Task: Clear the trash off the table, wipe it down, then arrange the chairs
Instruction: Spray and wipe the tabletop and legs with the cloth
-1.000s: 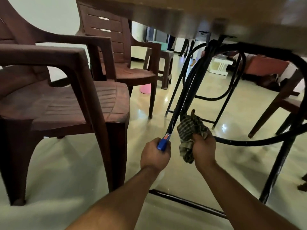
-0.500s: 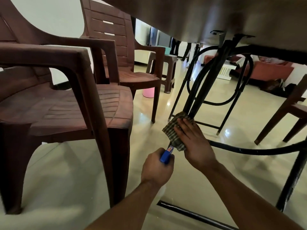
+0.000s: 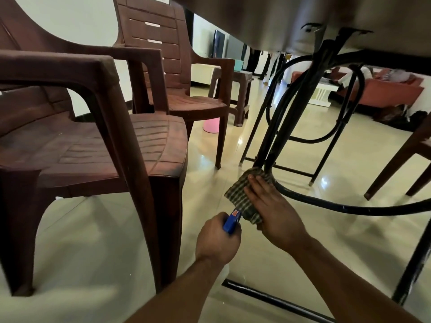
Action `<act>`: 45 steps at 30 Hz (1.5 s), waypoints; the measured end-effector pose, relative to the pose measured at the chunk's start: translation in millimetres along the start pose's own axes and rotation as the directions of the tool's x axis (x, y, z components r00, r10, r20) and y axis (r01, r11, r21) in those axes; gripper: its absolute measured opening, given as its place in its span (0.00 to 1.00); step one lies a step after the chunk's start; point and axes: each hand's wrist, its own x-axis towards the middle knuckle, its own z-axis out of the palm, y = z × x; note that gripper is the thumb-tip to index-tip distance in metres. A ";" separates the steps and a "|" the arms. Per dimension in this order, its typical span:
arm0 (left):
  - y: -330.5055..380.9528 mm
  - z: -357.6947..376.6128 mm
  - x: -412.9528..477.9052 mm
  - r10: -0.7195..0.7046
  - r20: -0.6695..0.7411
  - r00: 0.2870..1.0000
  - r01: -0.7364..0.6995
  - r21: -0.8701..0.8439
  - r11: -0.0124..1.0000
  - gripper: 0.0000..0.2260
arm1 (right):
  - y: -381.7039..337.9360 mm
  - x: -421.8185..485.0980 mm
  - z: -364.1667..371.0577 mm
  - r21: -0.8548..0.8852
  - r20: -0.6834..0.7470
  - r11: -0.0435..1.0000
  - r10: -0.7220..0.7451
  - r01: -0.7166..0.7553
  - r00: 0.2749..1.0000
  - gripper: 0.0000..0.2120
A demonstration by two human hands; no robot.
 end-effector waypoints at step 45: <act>-137.4 19.5 -105.9 -0.432 0.059 0.900 0.422 0.135 0.897 0.06 | -92.2 -88.8 127.7 -0.150 0.330 0.973 -0.120 0.177 0.936 0.39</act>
